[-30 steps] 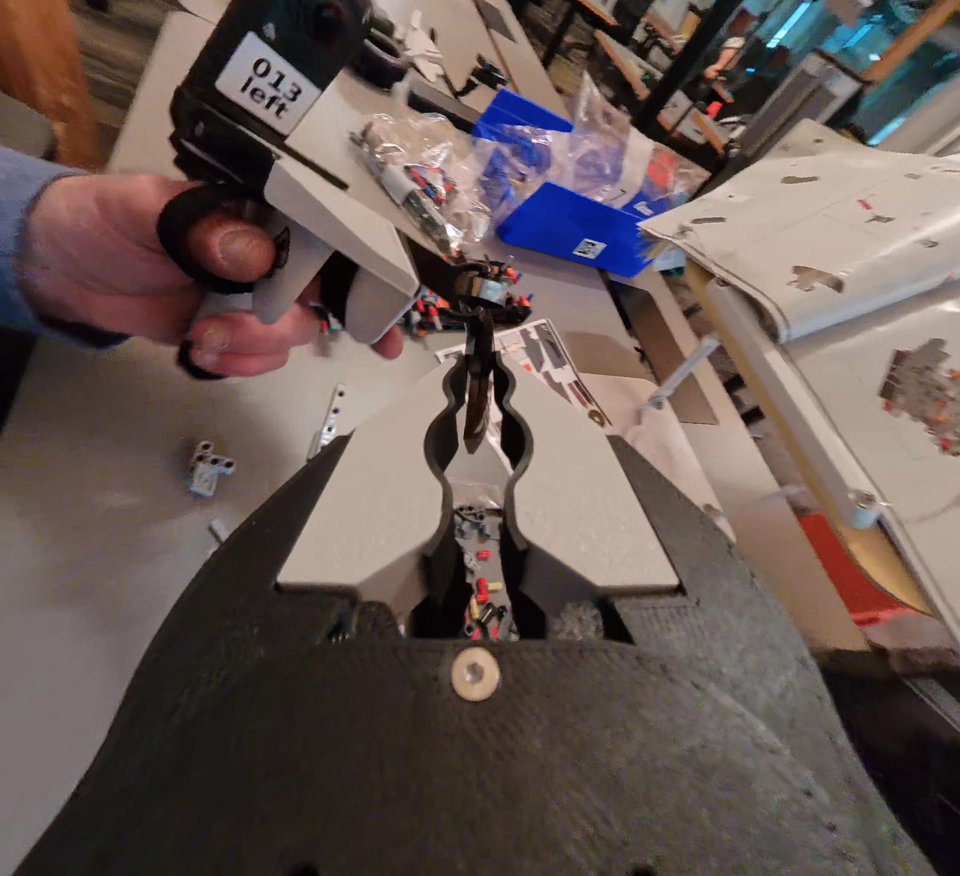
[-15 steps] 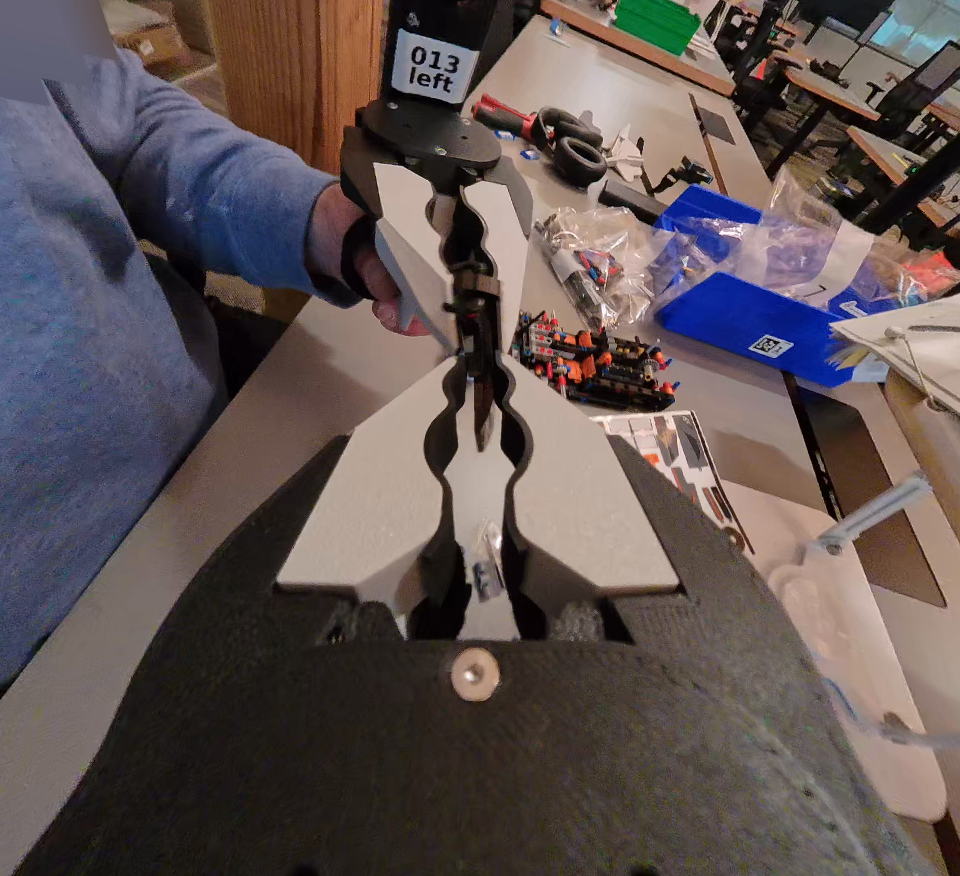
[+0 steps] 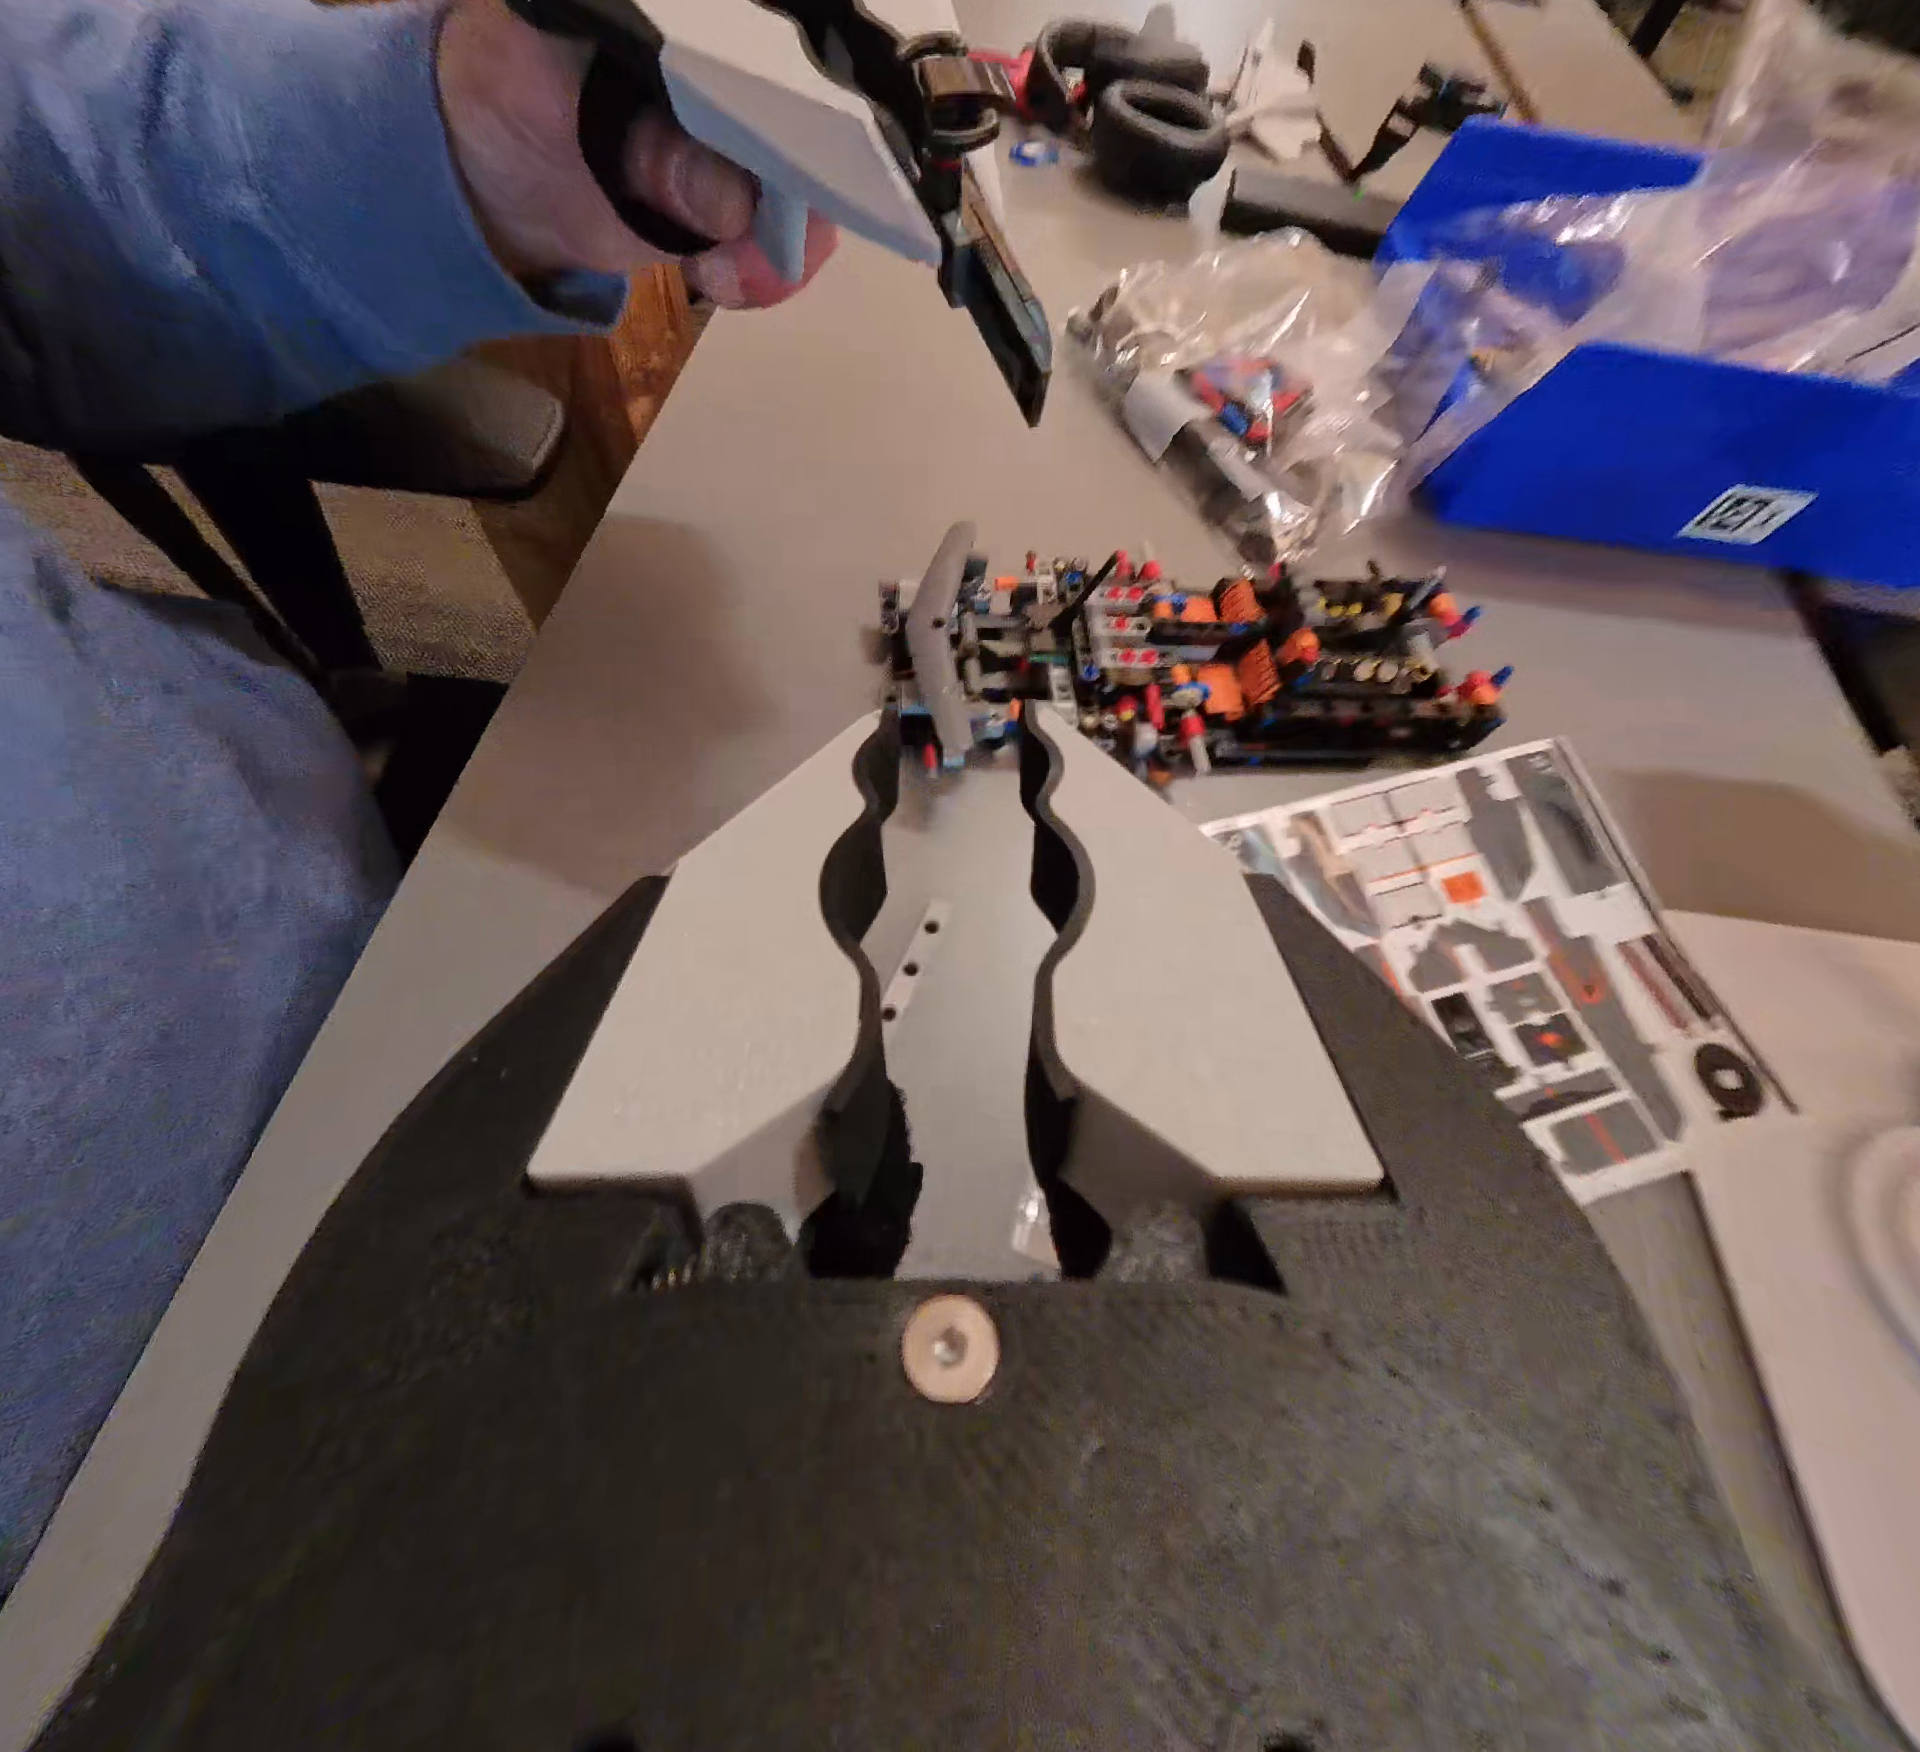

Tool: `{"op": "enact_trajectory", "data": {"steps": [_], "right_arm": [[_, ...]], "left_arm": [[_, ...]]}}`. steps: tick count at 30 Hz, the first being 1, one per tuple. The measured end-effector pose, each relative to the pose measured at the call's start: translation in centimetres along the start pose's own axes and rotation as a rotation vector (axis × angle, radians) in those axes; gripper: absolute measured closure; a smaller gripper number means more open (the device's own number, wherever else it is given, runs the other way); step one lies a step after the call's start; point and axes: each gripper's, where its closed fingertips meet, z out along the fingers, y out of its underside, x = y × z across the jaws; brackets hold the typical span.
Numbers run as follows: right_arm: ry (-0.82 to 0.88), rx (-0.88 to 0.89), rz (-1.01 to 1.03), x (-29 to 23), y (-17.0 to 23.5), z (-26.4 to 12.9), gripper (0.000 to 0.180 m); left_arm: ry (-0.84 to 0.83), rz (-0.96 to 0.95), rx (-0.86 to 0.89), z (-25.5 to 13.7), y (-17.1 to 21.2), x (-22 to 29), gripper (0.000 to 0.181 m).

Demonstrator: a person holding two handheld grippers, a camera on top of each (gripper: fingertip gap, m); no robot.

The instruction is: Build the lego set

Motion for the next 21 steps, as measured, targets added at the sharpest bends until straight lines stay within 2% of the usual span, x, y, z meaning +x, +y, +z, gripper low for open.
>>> {"op": "enact_trajectory", "data": {"steps": [4, 8, 14, 21], "right_arm": [[0.084, -0.095, -0.064, -0.8, 3.3, 3.2, 0.162], [0.093, -0.154, -0.059, -1.4, 5.4, 6.1, 0.163], [0.085, -0.210, 0.011, -0.4, 7.3, 8.9, 0.169], [0.047, -0.233, 0.052, 0.0, 7.8, 10.3, 0.174]], "left_arm": [[-0.002, -0.016, -0.110, 0.4, 4.7, 0.1, 0.172], [0.024, -0.047, -0.142, 0.7, 7.6, 0.0, 0.172], [0.018, -0.081, -0.136, 0.9, 9.3, -0.1, 0.172], [0.039, -0.091, -0.137, 1.2, 10.0, 0.0, 0.172]]}}
